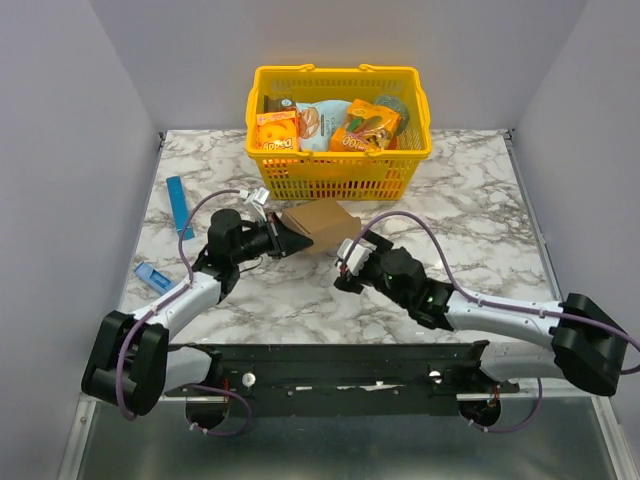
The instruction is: Fold the paper box
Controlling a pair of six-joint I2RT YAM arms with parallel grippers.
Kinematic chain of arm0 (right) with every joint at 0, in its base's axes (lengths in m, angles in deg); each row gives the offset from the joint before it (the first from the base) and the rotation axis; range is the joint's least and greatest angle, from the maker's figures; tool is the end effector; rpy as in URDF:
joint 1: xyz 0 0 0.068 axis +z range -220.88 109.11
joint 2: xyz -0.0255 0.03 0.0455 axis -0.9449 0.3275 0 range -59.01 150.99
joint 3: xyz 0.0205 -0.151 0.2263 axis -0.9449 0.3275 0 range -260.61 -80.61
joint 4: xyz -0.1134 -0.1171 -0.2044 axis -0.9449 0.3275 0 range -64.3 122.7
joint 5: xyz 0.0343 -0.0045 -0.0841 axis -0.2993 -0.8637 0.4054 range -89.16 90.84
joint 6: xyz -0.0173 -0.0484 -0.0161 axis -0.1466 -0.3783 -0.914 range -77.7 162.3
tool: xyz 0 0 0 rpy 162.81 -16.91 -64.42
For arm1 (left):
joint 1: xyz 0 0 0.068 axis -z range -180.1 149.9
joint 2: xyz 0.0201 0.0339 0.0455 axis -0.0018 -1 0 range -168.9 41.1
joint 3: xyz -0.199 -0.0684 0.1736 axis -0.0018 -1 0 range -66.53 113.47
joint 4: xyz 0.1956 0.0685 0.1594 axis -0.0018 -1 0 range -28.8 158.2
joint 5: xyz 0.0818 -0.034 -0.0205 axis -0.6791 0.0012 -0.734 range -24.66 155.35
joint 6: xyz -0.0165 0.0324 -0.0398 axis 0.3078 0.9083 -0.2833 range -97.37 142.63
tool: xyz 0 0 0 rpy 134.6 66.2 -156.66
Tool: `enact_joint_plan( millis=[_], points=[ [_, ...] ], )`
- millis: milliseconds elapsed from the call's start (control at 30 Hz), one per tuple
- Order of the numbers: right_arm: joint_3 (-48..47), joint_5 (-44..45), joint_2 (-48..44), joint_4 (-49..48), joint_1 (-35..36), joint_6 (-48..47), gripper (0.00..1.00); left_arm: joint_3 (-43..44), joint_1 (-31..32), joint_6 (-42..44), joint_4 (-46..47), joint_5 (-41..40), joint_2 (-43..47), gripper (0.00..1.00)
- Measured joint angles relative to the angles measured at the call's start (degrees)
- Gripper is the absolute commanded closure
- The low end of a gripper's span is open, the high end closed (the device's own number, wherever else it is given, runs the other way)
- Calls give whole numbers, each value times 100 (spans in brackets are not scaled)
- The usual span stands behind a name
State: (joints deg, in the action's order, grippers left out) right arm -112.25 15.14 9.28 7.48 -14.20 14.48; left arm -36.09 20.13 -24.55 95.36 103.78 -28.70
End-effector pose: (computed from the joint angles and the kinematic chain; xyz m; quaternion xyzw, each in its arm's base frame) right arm 0.1488 0.2104 0.2264 -0.4873 0.6447 0.0468 0.5871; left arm 0.2327 -0.1092 0.2309 0.0298 0.7628 -0.5421 0.3511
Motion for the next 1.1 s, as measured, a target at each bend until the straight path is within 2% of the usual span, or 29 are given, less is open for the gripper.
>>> enact_joint_plan(
  millis=[167, 333, 767, 1100],
  points=[
    [0, 7, 667, -1279, 0, -586, 0, -160, -339, -570, 48, 293, 190, 100],
    [-4, -254, 1080, -1886, 0, -890, 0, -166, -542, -872, 76, 514, 345, 100],
    [-636, -1104, 1982, -2212, 0, -1248, 0, -166, -756, -1154, 94, 866, 376, 100],
    [-955, -1104, 2719, -2616, 0, -1572, 1, -166, -789, -1355, 98, 1027, 525, 100]
  ],
)
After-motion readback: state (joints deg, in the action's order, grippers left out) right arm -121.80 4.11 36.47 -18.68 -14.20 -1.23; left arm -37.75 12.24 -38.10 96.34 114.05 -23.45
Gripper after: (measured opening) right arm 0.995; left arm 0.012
